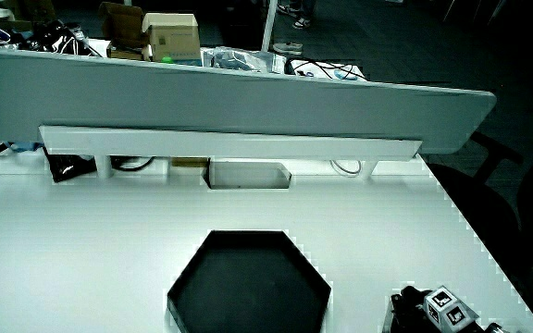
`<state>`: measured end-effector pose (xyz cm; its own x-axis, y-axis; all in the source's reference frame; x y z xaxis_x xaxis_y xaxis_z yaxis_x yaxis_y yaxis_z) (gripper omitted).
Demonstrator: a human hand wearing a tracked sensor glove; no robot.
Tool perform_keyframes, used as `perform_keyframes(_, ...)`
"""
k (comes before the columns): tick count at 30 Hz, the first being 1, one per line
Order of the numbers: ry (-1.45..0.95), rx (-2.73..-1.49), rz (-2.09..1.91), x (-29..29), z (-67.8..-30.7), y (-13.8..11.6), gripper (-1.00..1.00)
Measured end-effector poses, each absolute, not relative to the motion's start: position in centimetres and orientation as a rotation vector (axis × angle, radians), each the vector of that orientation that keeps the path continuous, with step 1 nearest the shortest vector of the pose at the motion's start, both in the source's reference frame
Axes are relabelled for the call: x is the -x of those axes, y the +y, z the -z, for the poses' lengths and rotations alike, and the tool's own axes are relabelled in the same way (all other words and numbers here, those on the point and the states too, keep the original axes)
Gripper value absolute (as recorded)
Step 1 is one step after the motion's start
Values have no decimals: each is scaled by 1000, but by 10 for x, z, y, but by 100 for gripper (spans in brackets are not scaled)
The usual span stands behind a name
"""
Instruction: Place speaker on desk
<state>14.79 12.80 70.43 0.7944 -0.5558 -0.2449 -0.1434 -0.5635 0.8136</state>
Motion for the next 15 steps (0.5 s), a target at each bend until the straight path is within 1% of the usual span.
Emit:
perform_keyframes(1, -515, -2095, 599, -148, -712, 133, 0)
perform_keyframes(2, -510, -2109, 598, -147, -707, 134, 0)
perform_keyframes(3, -473, -2091, 620, -150, -714, 136, 0)
perform_keyframes(6, -453, -2104, 568, -153, -719, 131, 0)
perform_keyframes(8, -438, -2075, 594, -152, -720, 128, 0)
perform_keyframes(10, -424, -2074, 599, -151, -719, 125, 0)
perform_keyframes(12, -419, -2039, 618, -152, -724, 126, 0)
perform_keyframes(15, -421, -2032, 620, -153, -725, 127, 0)
